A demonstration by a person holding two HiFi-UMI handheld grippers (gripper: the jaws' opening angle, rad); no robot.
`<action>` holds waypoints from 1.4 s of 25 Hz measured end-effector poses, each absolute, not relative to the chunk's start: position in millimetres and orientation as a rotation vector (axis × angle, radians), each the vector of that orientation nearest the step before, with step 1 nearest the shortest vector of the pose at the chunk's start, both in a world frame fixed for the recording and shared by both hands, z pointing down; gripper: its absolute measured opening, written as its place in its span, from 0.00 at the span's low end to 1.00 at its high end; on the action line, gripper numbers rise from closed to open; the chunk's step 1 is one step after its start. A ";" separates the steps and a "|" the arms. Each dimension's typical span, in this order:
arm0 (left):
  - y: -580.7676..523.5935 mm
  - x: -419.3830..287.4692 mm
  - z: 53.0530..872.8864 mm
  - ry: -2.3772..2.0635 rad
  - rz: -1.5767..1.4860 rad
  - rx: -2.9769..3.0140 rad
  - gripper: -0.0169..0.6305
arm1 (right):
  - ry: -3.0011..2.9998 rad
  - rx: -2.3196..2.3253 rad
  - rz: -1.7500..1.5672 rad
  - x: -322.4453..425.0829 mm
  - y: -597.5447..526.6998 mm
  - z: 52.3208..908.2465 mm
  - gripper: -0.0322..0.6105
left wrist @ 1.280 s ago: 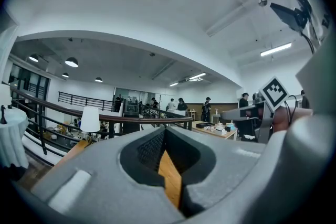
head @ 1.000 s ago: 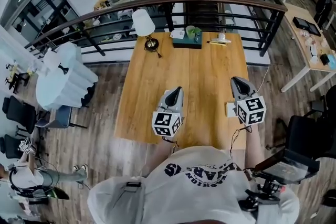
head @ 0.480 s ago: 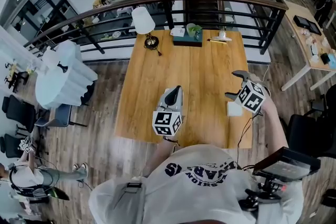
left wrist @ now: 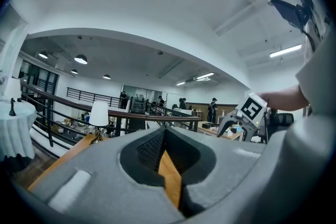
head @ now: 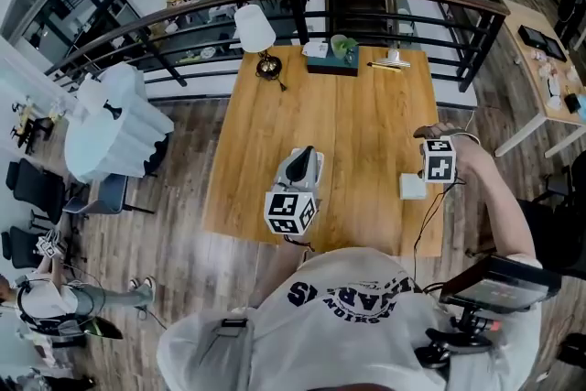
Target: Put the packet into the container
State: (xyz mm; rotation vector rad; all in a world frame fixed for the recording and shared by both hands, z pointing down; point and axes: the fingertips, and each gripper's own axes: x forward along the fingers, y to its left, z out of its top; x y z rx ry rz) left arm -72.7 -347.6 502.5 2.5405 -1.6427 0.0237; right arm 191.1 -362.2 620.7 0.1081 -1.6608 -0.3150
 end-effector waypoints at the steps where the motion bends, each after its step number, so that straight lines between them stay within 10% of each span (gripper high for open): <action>1: -347.2 -74.8 502.8 -1.648 0.024 2.535 0.03 | -1.660 0.090 -0.304 192.0 -361.2 620.2 0.73; 35: -333.0 -83.1 513.8 -1.660 0.065 2.510 0.03 | -1.601 -0.013 -0.092 212.6 -346.7 795.8 0.82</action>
